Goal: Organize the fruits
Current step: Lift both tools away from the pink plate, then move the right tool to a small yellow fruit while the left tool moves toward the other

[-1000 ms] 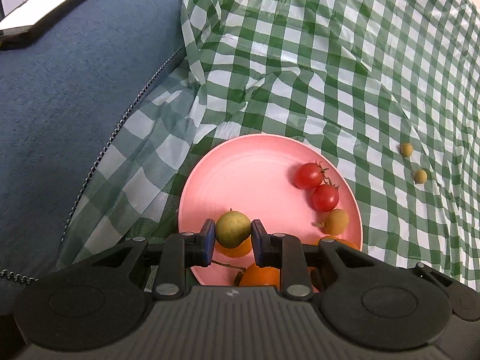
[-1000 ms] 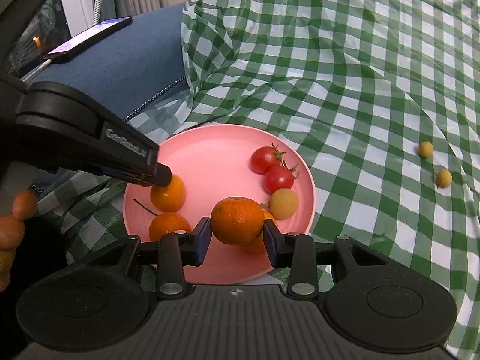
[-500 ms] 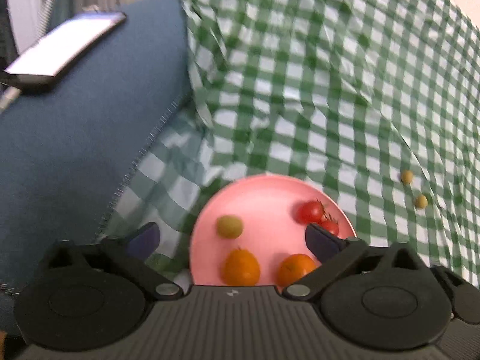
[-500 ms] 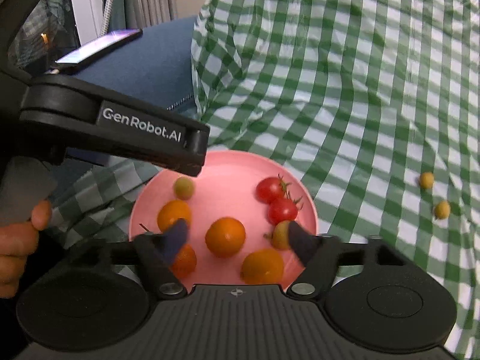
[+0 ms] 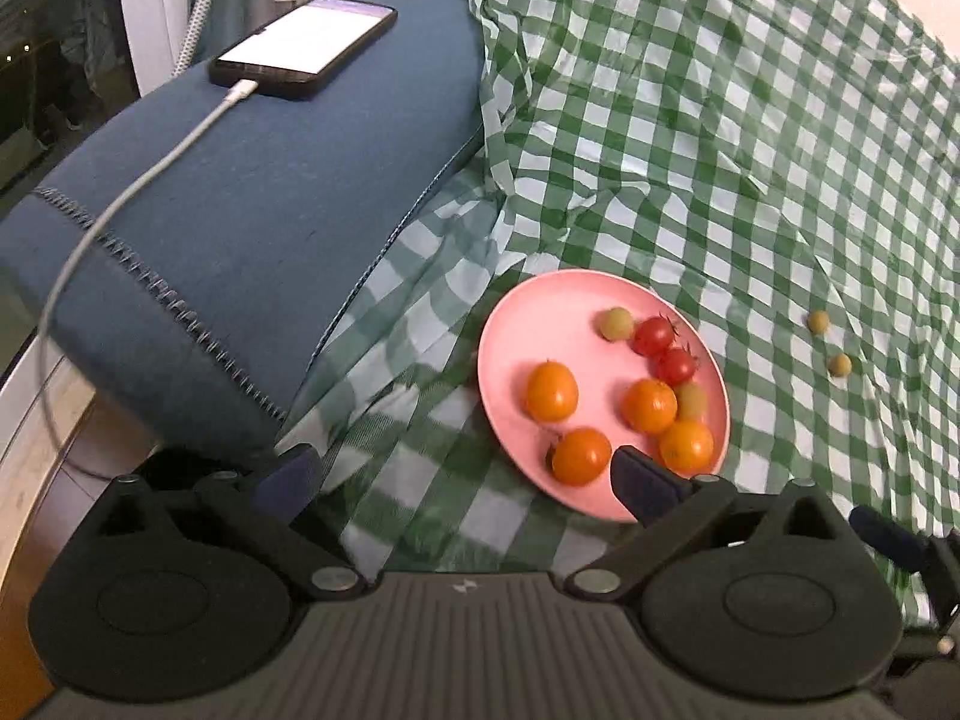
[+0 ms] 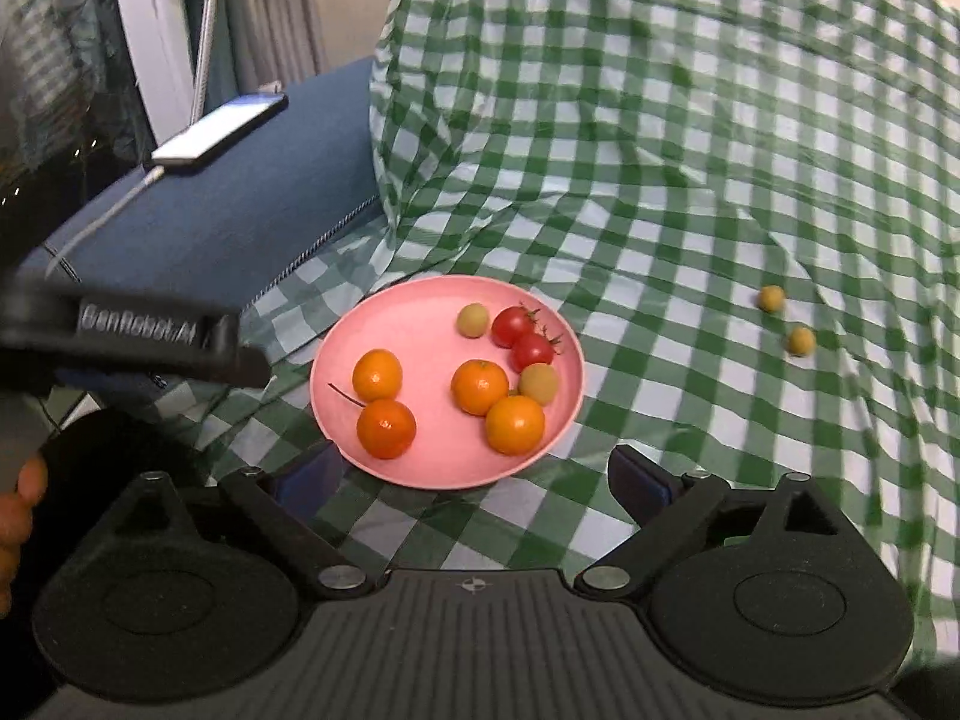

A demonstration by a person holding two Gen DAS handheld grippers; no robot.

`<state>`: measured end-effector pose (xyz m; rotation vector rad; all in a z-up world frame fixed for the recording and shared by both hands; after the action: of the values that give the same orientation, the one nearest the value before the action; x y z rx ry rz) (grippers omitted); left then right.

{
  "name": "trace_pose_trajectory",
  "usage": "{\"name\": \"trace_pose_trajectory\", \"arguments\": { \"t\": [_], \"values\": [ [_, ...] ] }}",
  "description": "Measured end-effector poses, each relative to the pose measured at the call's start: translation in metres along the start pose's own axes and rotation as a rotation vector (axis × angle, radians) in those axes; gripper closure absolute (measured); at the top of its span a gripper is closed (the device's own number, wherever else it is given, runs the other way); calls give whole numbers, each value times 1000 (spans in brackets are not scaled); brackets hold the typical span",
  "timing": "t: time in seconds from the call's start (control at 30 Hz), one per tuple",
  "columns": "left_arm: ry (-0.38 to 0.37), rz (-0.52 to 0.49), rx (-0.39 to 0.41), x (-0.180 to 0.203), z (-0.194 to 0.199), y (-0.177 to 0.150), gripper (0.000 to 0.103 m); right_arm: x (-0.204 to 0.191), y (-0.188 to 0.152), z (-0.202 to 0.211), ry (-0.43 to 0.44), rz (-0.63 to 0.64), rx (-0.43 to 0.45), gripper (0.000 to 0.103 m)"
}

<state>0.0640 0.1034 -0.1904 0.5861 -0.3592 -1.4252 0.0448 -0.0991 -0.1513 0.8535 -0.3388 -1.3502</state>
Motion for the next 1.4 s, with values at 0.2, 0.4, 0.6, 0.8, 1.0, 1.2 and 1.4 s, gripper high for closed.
{"name": "trace_pose_trajectory", "arguments": {
  "t": [0.2,0.4,0.6,0.8,1.0,1.2,1.4],
  "values": [
    [-11,-19,38,-1,32,-17,0,-6,5,36,-41,13,97,6],
    [-16,-38,112,1,64,-21,0,-17,7,63,-47,34,165,6],
    [-19,-22,151,-4,84,-23,0,-25,6,82,-51,52,207,4],
    [-25,-25,168,-5,96,-25,0,-28,5,94,-68,61,230,4],
    [-17,-43,158,2,91,-25,0,-20,2,90,-73,29,223,3],
    [2,-53,117,2,73,-22,0,-15,2,73,-55,10,193,3],
    [6,-56,72,4,56,-19,0,-6,2,61,-59,-12,170,3]
  ]
}}
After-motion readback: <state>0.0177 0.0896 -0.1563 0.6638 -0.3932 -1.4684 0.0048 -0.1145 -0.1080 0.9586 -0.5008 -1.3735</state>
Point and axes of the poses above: each gripper's, at about its wrist camera, not at the fingertips, and z roughly against the way its jaws point, x to its right, y to its top, the point moved 7 cm from there along -z, roughly the way its jaws point, and after that the axes turned 13 degrees about y, right-handed, at the moved point
